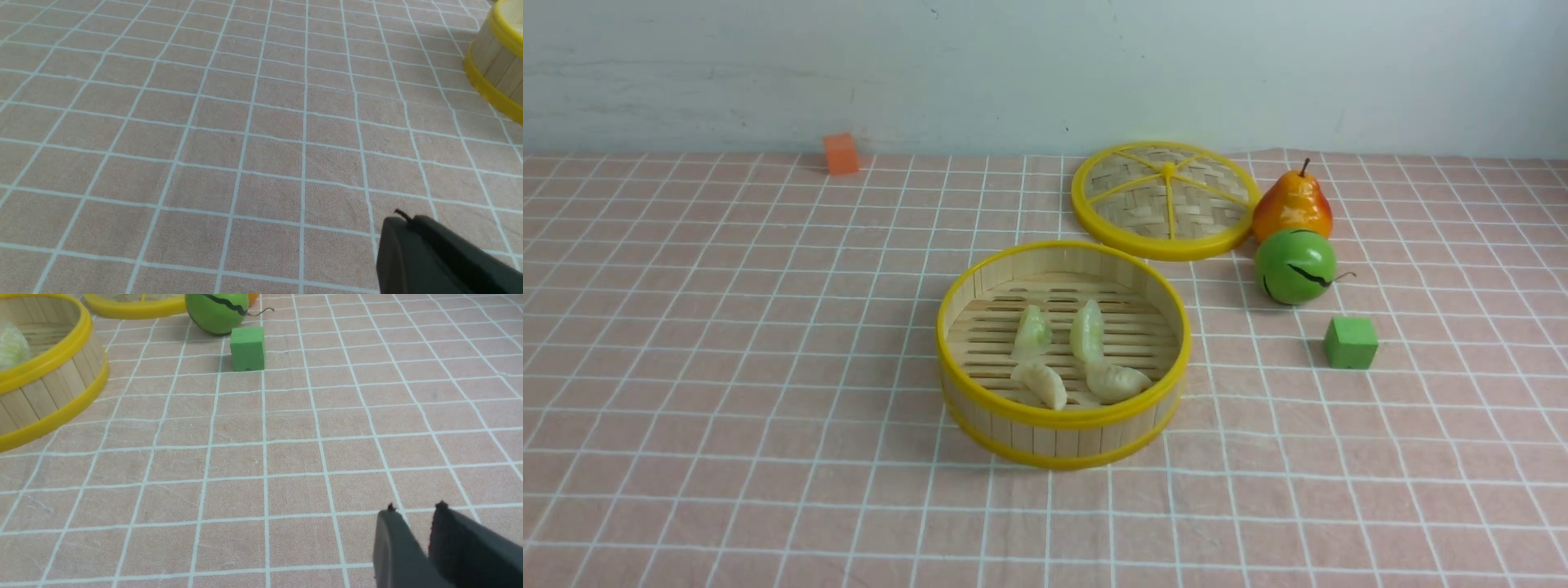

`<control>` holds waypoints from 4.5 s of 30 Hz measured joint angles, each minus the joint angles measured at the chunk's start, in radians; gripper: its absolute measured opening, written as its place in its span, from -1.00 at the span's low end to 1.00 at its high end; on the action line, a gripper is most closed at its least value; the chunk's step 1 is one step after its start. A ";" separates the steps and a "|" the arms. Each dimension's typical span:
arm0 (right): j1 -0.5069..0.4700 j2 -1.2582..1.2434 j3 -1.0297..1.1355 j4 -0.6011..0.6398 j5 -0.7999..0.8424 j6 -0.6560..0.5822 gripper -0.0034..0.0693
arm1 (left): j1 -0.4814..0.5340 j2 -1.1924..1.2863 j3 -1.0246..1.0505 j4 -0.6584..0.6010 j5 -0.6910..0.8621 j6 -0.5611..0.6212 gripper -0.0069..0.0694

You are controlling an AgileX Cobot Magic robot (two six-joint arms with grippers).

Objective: Put the dumplings into the steamer on the table with the pink tablecloth.

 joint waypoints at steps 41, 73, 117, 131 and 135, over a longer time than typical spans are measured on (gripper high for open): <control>0.000 0.000 0.000 0.000 0.000 0.000 -0.34 | 0.000 0.000 0.000 0.000 0.000 0.000 -0.77; 0.000 0.000 0.000 0.000 0.000 0.000 -0.27 | 0.000 0.000 0.000 0.000 0.000 0.000 -0.72; 0.000 0.000 0.000 0.000 0.000 0.000 -0.25 | 0.000 0.000 0.000 0.000 0.000 0.000 -0.63; 0.000 0.000 0.000 0.001 0.000 0.000 -0.25 | 0.000 0.000 0.000 0.000 0.000 0.000 -0.59; 0.000 0.000 0.000 0.001 0.000 0.000 -0.25 | 0.000 0.000 0.000 0.000 0.000 0.000 -0.58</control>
